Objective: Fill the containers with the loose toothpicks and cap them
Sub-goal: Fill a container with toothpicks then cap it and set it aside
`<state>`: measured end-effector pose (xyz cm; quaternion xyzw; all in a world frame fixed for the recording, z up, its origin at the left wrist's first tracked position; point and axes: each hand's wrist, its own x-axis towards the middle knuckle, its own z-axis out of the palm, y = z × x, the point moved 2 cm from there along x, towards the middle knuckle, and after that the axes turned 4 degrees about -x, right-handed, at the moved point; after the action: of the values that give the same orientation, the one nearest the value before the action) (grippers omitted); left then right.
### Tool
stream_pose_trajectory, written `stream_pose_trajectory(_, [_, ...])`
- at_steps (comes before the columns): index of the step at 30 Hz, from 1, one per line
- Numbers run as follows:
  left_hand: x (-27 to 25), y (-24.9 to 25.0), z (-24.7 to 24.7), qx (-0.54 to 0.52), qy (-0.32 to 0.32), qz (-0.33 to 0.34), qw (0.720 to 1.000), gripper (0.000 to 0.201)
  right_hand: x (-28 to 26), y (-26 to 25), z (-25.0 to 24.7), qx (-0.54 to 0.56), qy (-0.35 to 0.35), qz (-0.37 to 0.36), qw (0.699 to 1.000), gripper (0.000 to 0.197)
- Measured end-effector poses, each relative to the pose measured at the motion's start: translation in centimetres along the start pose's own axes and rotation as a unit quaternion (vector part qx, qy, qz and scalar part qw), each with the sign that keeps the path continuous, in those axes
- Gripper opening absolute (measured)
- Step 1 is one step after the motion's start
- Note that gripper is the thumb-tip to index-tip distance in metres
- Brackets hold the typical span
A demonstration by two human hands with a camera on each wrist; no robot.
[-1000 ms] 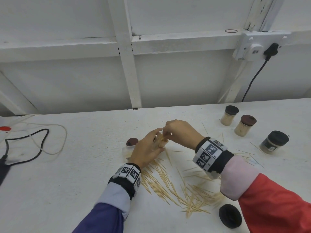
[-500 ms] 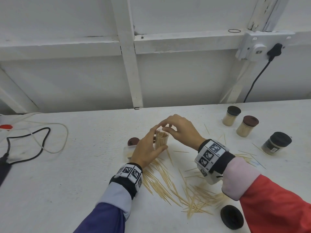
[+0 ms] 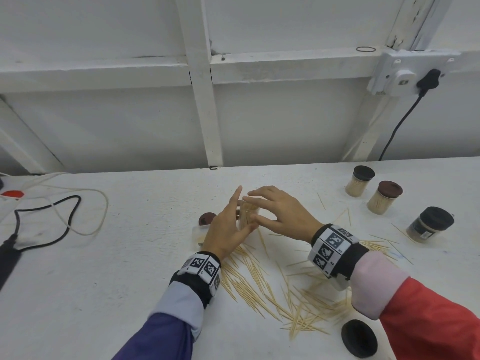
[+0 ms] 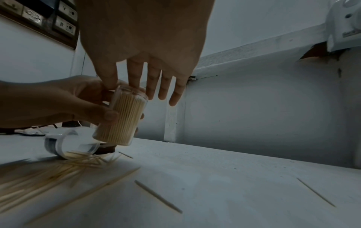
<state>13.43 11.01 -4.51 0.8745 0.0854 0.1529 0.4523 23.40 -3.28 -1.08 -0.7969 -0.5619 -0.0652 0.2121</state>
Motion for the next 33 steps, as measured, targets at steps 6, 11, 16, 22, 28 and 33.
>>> stream_pose_trajectory(6, [-0.1,-0.2,0.0,0.006,-0.001,-0.001,1.000,0.095,-0.4,0.9,0.1,0.013,0.002,0.009,1.000,0.044])
stream_pose_trajectory(11, [0.0,-0.2,-0.1,-0.001,0.015,-0.006,1.000,0.094,-0.5,0.8,0.1,0.036,0.032,0.021,0.999,0.046])
stream_pose_trajectory(16, [-0.2,0.1,-0.3,0.000,0.022,0.001,1.000,0.093,-0.1,0.4,0.1,0.038,0.005,0.001,0.999,0.044])
stream_pose_trajectory(22, [-0.6,0.5,-1.6,-0.002,0.067,0.001,0.998,0.094,2.5,0.3,-1.6,0.262,0.131,0.082,0.953,0.029])
stream_pose_trajectory(28, [-0.8,-0.1,-5.4,-0.031,0.172,0.013,0.984,0.084,6.6,0.8,1.6,0.140,-0.068,0.130,0.979,0.035])
stream_pose_trajectory(33, [-0.6,-1.8,-8.8,-0.042,0.243,-0.024,0.969,0.075,8.8,-1.9,6.0,0.024,-0.274,0.008,0.962,0.053])
